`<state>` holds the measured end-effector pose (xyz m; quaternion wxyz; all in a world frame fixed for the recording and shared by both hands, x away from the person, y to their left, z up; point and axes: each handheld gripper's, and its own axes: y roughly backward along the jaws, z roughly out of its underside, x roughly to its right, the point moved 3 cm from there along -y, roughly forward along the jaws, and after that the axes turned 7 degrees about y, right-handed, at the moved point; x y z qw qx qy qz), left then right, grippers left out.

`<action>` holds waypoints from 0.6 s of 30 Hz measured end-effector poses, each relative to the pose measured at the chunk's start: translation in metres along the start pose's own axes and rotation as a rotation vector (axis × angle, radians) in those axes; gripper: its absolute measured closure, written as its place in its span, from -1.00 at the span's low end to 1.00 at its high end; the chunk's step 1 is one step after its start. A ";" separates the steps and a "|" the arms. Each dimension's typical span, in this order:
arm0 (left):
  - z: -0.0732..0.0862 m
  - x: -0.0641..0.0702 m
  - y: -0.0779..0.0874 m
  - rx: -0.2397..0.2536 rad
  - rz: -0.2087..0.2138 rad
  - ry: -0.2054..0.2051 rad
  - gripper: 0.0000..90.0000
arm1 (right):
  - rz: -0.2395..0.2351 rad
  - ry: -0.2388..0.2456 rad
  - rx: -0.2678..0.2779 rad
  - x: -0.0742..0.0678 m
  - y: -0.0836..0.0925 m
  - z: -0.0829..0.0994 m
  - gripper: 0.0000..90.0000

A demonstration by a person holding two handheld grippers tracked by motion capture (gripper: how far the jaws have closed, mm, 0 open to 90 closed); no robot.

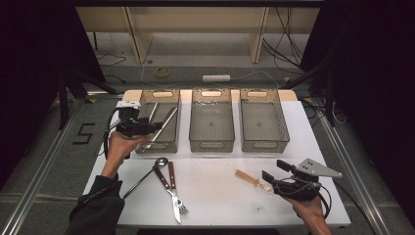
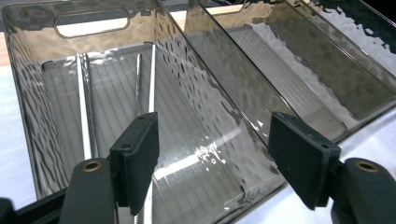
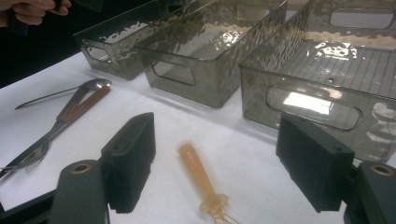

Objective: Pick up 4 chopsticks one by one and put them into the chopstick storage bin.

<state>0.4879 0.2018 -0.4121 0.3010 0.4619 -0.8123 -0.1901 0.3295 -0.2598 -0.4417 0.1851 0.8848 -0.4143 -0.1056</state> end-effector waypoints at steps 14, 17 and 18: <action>0.013 0.022 0.020 -0.038 0.035 -0.030 -0.36 | -0.005 -0.001 -0.005 -0.001 0.000 0.000 -0.35; 0.016 0.025 0.023 -0.043 0.033 -0.038 -0.36 | -0.009 0.003 -0.007 -0.001 -0.001 0.000 -0.35; 0.018 0.027 0.024 -0.044 0.035 -0.037 -0.36 | -0.010 0.003 -0.008 -0.002 -0.001 0.000 -0.35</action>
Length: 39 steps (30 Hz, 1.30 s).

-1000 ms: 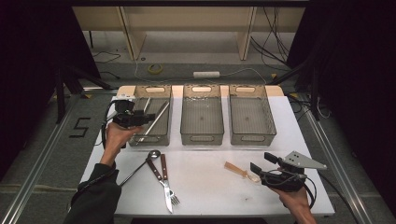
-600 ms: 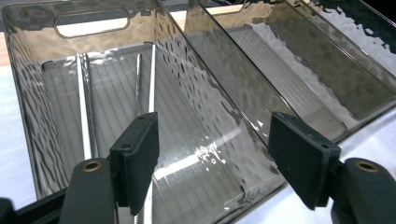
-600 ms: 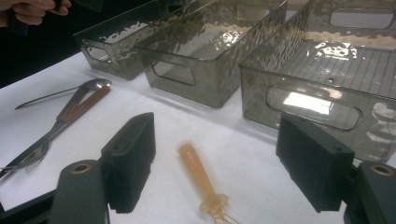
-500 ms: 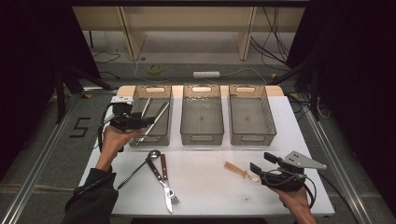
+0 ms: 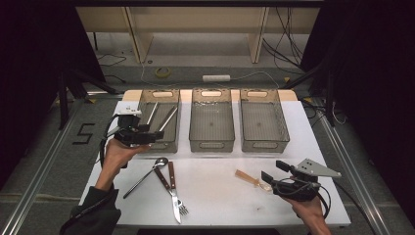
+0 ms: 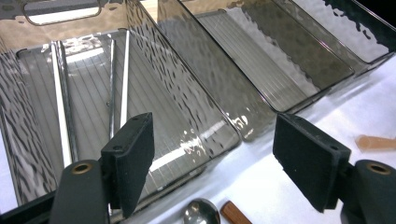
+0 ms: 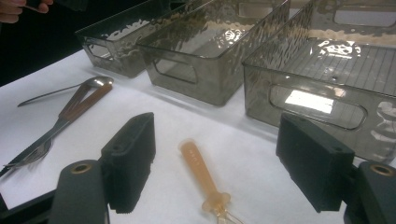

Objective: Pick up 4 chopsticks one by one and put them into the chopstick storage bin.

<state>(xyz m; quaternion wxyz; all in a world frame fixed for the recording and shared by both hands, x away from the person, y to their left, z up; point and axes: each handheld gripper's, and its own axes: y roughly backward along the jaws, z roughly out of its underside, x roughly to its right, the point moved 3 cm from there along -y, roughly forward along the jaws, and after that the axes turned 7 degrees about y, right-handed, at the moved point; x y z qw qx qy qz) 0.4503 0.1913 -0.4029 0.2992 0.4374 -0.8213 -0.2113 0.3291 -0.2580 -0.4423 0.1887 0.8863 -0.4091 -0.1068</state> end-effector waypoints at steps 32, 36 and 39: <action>0.055 0.002 0.003 -0.157 -0.024 -0.080 -0.47 | -0.037 0.019 -0.040 -0.001 -0.003 0.003 -0.36; 0.058 0.000 0.003 -0.177 -0.023 -0.084 -0.47 | -0.032 0.020 -0.041 -0.001 -0.002 0.004 -0.35; 0.061 0.000 0.003 -0.193 -0.031 -0.099 -0.47 | -0.031 0.018 -0.041 -0.001 -0.002 0.004 -0.35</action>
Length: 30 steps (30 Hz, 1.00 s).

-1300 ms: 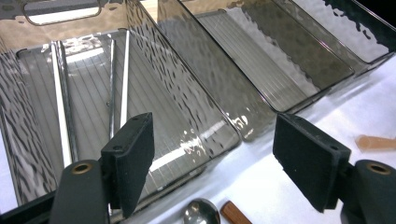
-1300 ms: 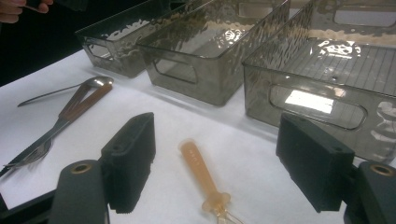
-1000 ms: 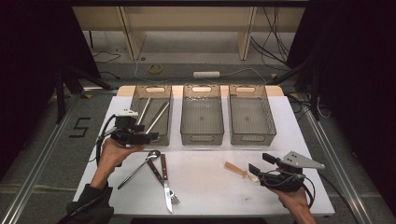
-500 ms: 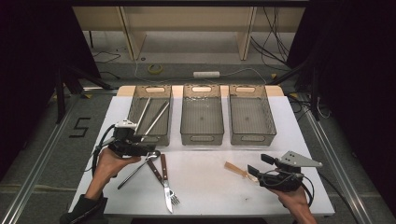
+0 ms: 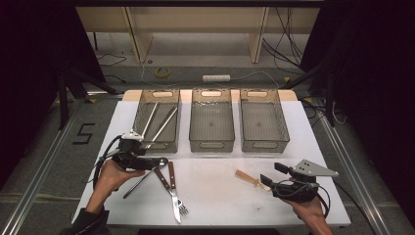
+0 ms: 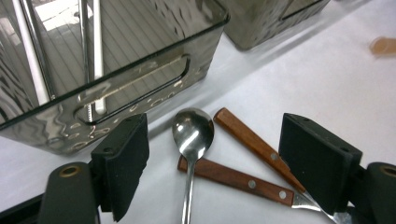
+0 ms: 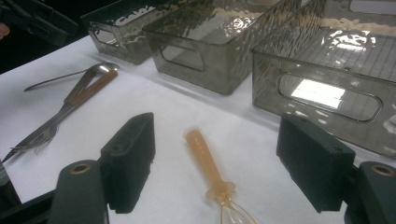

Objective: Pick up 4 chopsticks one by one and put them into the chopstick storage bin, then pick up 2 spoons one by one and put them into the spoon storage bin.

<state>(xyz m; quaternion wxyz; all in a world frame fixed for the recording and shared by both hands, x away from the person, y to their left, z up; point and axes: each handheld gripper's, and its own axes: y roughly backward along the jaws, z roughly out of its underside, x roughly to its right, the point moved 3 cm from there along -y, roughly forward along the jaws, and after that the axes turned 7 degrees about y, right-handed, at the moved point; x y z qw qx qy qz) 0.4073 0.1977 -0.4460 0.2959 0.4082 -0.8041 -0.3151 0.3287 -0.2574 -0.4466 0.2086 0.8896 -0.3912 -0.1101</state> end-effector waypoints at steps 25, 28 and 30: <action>0.026 -0.002 -0.006 -0.110 -0.043 -0.007 -0.45 | -0.004 0.007 -0.004 -0.001 0.000 0.000 -0.35; 0.028 -0.004 -0.006 -0.126 -0.040 -0.004 -0.44 | -0.003 0.009 -0.006 -0.002 0.000 0.000 -0.35; 0.030 -0.005 -0.008 -0.145 -0.043 -0.002 -0.44 | -0.004 0.008 -0.006 -0.001 0.000 0.000 -0.35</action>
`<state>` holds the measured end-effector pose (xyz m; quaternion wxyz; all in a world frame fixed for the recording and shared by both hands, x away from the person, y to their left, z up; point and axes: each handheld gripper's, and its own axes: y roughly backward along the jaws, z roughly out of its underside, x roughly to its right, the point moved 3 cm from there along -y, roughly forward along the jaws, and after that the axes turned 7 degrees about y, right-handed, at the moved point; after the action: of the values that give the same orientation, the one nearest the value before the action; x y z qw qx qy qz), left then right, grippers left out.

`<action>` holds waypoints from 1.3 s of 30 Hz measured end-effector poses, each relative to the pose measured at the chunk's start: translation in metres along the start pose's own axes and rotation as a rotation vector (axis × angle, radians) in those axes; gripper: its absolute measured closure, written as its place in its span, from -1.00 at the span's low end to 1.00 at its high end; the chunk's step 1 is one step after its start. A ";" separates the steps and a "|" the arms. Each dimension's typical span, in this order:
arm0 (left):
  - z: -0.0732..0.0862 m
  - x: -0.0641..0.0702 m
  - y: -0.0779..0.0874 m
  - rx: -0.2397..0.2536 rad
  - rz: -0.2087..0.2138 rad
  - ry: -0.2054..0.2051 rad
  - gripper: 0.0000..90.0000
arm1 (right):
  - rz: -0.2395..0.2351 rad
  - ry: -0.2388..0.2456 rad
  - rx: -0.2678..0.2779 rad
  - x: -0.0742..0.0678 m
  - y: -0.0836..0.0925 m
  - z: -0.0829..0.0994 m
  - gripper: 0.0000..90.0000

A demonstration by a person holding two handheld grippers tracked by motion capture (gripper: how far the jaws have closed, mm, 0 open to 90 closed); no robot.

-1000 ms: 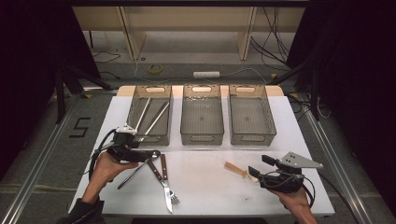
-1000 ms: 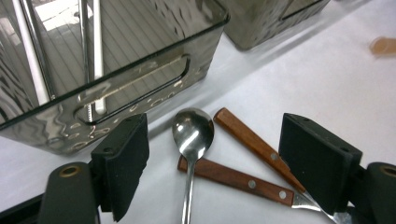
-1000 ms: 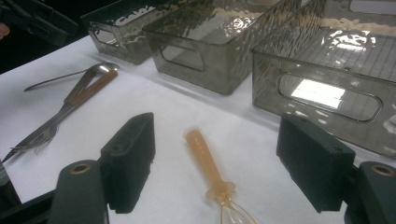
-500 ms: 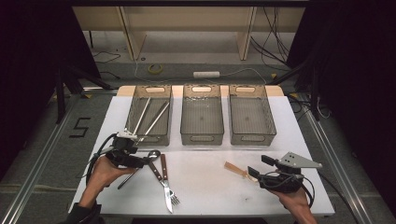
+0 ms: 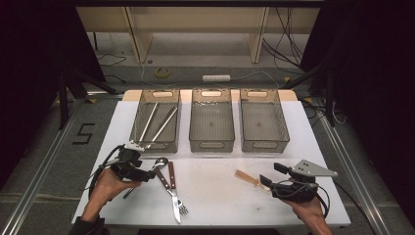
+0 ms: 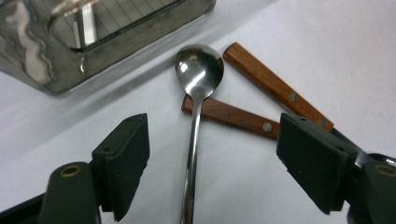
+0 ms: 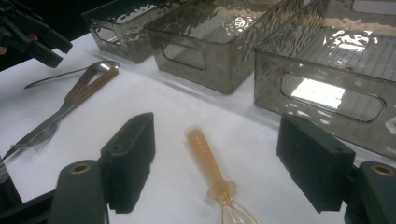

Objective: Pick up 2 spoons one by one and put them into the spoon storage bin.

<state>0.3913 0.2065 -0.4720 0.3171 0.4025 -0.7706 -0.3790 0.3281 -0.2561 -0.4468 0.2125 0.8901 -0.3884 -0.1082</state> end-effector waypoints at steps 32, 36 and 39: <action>0.015 -0.005 -0.017 -0.194 -0.082 -0.056 0.49 | 0.007 0.006 -0.002 -0.003 0.001 0.000 -0.35; 0.015 -0.003 -0.018 -0.198 -0.092 -0.084 0.63 | 0.009 0.010 -0.004 -0.004 0.001 0.000 -0.35; 0.014 -0.002 -0.018 -0.201 -0.082 -0.094 0.77 | 0.007 0.013 -0.006 -0.005 0.001 0.000 -0.35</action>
<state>0.3877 0.2059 -0.4950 0.3035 0.3815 -0.7256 -0.4856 0.3243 -0.2529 -0.4459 0.2182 0.8887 -0.3900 -0.1029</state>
